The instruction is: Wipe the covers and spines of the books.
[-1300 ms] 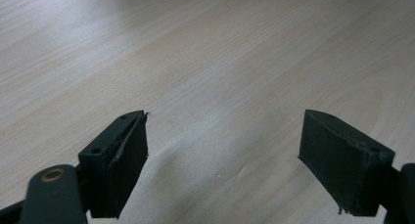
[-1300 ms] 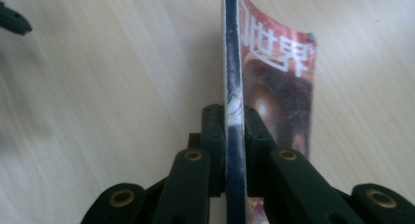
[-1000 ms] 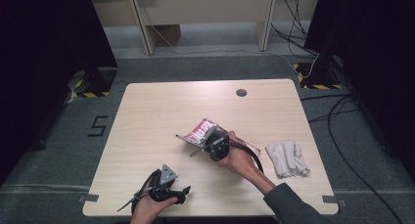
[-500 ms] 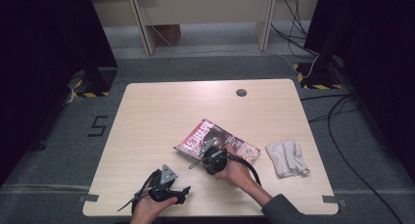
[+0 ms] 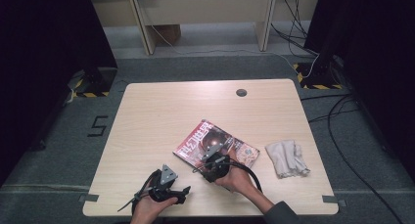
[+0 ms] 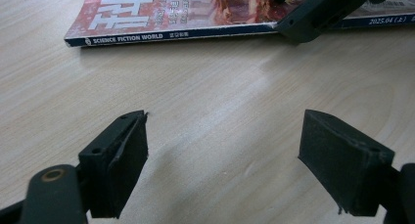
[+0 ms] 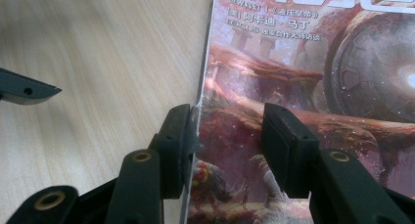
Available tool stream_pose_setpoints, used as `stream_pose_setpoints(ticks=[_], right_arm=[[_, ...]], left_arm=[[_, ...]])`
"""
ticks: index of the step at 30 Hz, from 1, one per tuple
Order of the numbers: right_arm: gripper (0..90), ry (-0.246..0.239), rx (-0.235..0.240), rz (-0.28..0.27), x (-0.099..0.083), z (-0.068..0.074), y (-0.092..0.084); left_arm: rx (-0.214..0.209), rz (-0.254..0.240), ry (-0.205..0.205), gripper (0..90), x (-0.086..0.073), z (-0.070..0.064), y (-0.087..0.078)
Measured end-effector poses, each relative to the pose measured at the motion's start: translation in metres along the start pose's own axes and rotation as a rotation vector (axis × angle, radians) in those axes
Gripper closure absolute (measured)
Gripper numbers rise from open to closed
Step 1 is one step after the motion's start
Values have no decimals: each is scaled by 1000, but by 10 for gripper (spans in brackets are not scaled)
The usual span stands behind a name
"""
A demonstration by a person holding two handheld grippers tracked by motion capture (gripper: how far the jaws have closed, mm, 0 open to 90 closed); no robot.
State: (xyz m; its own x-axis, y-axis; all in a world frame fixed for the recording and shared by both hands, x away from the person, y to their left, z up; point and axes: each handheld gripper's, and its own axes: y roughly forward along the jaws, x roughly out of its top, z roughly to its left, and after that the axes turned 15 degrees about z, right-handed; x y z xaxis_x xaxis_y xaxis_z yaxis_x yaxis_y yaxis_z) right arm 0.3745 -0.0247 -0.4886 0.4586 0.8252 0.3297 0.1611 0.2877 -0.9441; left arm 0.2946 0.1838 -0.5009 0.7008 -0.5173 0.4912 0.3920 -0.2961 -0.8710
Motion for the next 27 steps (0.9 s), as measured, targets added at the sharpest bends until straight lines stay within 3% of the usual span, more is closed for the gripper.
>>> stream_pose_setpoints(ticks=[4,5,8,12,15,16,22,23,24,27], right_arm=[[549,5,-1,-26,-3,1,1],[510,20,43,-38,-5,-2,1],[492,44,44,-56,-9,-5,2],[454,127,63,-133,-26,-22,-2],[433,154,48,-132,-33,-31,-4],[415,191,10,-140,-39,-42,-8],[377,271,-65,-142,-50,-64,-14],[367,305,-114,-150,-55,-74,-16],[357,328,-131,-151,-57,-77,-16],[348,377,-155,-148,-63,-88,-17]], left_arm=[[0,0,1,179,0,0,0],[-1,-3,-1,179,0,-1,0],[-1,-3,0,179,0,-1,1],[0,-1,0,179,0,-1,1],[0,-3,0,179,1,-1,1],[2,-6,-1,179,1,-1,1],[0,-1,8,179,1,-2,1],[0,-4,10,179,1,-3,1],[1,-2,13,179,1,-3,1],[1,-2,13,179,1,-3,1]])
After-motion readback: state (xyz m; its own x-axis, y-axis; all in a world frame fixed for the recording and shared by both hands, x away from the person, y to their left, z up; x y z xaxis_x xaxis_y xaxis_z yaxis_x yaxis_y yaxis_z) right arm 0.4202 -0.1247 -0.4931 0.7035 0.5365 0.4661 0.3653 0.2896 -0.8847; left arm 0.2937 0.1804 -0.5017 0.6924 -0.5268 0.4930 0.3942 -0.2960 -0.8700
